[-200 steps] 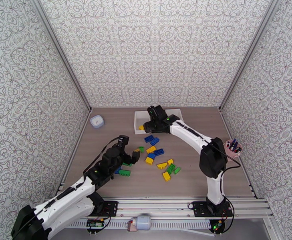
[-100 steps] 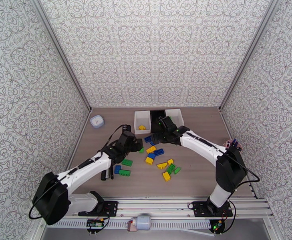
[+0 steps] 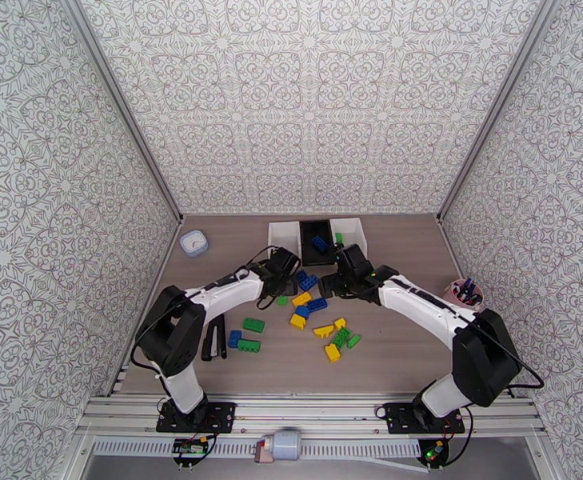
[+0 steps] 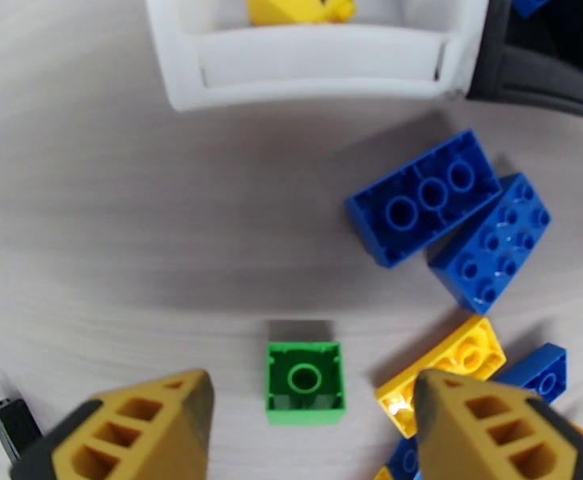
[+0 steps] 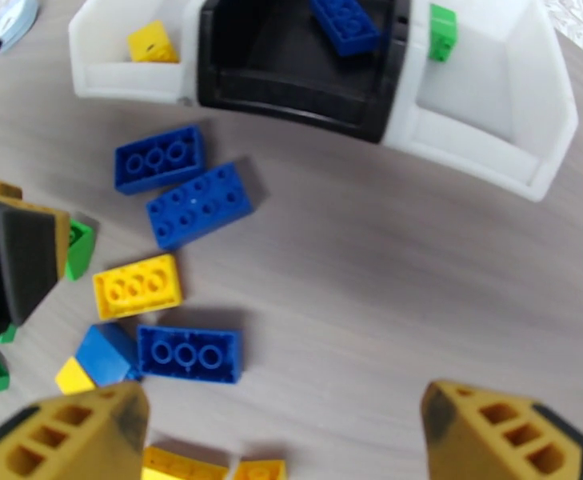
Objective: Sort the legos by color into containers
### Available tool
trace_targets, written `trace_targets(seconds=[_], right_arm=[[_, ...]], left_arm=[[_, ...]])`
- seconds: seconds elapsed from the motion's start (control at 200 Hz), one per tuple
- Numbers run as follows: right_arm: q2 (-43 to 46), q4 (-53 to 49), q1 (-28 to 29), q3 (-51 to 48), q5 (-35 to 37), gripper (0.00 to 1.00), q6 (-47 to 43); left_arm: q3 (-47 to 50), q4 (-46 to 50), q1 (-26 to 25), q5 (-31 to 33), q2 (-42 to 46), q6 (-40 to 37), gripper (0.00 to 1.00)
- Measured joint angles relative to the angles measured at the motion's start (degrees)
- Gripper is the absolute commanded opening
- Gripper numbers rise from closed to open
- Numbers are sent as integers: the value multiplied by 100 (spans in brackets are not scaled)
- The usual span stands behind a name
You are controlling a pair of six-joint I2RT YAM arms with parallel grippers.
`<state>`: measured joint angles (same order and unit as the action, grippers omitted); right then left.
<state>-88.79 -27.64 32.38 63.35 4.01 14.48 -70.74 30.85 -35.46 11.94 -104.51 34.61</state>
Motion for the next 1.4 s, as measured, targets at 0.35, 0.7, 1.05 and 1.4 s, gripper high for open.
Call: trace_targets(seconds=[0.35,0.7,1.05,1.4], right_arm=[[35,24,-321,-122,-251,93,-103],[50,20,-326,-122,-321,93,-22],[739,149,-352,-520,-210,93,402],[1478,439,-763,-1137,199,92,968]], left_arm=[[-83,267,-66,-190,-417,238,50],[-20,216,-101,-232,-413,306,31],[153,42,-160,-166,-249,92,28],[-885,-868,-271,-367,-269,-763,29]])
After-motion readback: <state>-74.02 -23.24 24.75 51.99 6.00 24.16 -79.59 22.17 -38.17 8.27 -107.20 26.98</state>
